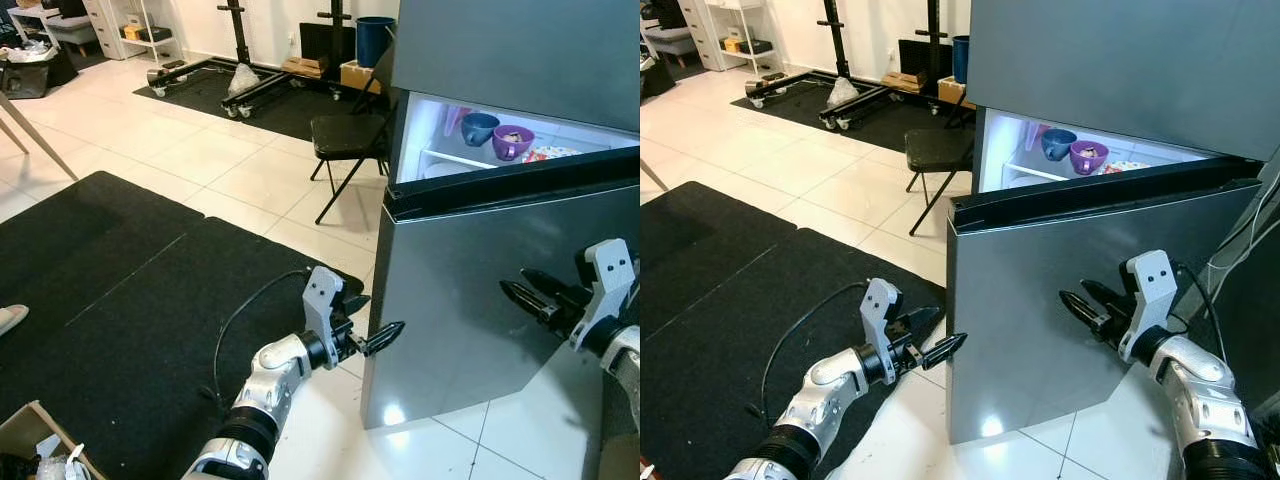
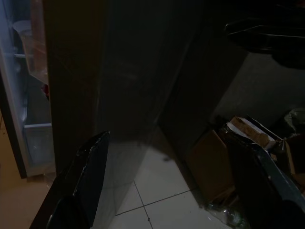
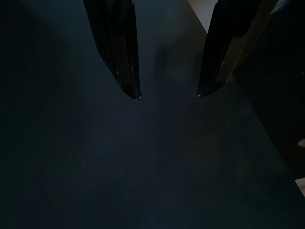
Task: Restocking fridge
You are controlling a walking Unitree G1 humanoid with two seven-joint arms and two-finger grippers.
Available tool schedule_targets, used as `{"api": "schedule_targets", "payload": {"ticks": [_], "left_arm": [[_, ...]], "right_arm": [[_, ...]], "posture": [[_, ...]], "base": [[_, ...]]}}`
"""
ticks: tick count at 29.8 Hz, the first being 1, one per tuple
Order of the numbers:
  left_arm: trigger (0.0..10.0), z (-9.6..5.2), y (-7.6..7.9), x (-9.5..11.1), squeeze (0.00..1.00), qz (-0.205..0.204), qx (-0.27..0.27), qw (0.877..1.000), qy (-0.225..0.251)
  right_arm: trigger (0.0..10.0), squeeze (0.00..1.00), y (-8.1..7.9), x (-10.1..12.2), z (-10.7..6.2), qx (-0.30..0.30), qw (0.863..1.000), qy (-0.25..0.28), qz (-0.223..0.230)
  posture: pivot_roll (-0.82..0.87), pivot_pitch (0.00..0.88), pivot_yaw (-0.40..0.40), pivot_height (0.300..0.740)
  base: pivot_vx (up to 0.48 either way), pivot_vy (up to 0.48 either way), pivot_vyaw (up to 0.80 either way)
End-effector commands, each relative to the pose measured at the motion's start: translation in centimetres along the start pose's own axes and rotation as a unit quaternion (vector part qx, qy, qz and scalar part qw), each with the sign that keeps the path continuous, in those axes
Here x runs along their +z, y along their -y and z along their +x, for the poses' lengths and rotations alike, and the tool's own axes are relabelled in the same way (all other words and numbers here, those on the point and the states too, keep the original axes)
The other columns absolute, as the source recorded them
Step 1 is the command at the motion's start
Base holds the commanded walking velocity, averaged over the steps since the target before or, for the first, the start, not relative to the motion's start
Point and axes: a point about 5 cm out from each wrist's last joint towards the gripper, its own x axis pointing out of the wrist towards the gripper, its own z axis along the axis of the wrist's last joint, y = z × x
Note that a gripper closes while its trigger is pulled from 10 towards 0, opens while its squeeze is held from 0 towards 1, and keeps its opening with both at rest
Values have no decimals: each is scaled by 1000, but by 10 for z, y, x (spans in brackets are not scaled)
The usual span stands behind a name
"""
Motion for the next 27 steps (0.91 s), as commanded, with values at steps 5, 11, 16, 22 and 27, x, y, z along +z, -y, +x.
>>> {"api": "schedule_targets", "payload": {"ticks": [5, 11, 16, 22, 27], "left_arm": [[10000, 2, 7, -2, 0, 4, -17, 1000, 3], [10000, 2, 9, -4, 0, 5, -23, 1000, 2], [10000, -1, 9, -7, 0, 6, -24, 1000, -3], [10000, -4, 10, -6, 0, 10, -27, 1000, 1], [10000, -4, 17, -7, 0, 13, -47, 999, 3]], "right_arm": [[10000, 0, 0, 0, 3, -6, 1000, 3, -6], [10000, 0, 2, -2, 4, -14, 1000, -1, -8], [10000, 0, 2, -3, 3, -11, 1000, -1, -7], [10000, 0, -5, 2, 0, 31, 999, 23, 3], [10000, 0, -7, 6, -1, 45, 998, 37, 8]], "posture": [[-39, 0, 1, 740], [-37, 0, 0, 740], [-37, 0, 1, 740], [-37, 0, 1, 740], [-36, 0, 1, 740]], "base": [[258, 0, 0], [254, 0, 0], [254, 0, 0], [211, 0, 0], [0, 0, 0]]}}
